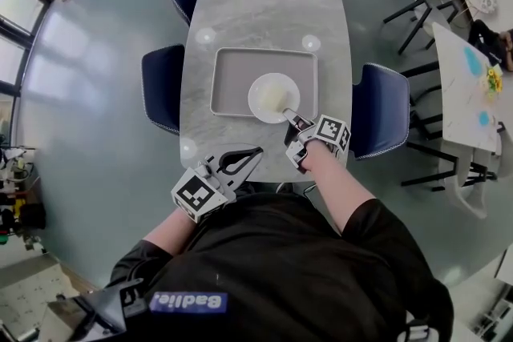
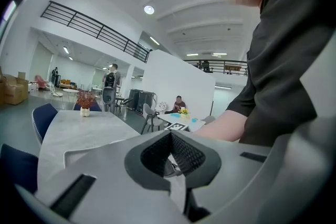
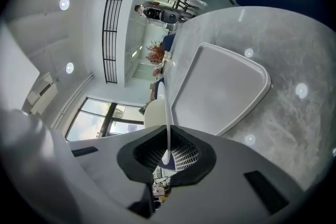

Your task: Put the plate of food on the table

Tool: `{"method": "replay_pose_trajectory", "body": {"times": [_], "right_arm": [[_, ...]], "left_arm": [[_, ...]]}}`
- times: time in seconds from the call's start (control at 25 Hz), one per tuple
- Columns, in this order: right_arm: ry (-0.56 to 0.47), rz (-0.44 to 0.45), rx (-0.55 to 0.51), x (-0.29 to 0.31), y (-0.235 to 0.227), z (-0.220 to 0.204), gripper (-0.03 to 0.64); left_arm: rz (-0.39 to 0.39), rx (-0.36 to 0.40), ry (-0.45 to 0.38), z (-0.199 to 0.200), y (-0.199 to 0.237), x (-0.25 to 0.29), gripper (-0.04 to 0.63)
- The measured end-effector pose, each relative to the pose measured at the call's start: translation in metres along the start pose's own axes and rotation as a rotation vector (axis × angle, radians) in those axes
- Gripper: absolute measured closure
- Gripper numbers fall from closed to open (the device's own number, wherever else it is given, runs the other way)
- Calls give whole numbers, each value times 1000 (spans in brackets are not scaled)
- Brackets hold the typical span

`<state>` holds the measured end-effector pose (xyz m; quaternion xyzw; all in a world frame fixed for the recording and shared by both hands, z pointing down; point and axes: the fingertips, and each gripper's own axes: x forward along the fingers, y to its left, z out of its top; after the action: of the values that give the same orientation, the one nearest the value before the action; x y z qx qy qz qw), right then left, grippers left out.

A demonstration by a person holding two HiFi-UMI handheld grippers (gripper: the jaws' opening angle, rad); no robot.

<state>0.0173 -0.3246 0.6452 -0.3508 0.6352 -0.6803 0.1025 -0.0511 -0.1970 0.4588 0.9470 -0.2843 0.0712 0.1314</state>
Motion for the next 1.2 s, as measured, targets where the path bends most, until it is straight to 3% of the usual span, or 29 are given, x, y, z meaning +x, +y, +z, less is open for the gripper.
{"method": "replay_pose_trajectory", "body": {"times": [0.6, 1.2], "right_arm": [[-38, -143, 75, 87, -60, 43, 597], [-36, -193, 117, 112, -84, 50, 597]], "left_arm": [[-69, 26, 36, 10, 47, 12, 591], [-38, -59, 40, -10, 60, 7, 589]]}}
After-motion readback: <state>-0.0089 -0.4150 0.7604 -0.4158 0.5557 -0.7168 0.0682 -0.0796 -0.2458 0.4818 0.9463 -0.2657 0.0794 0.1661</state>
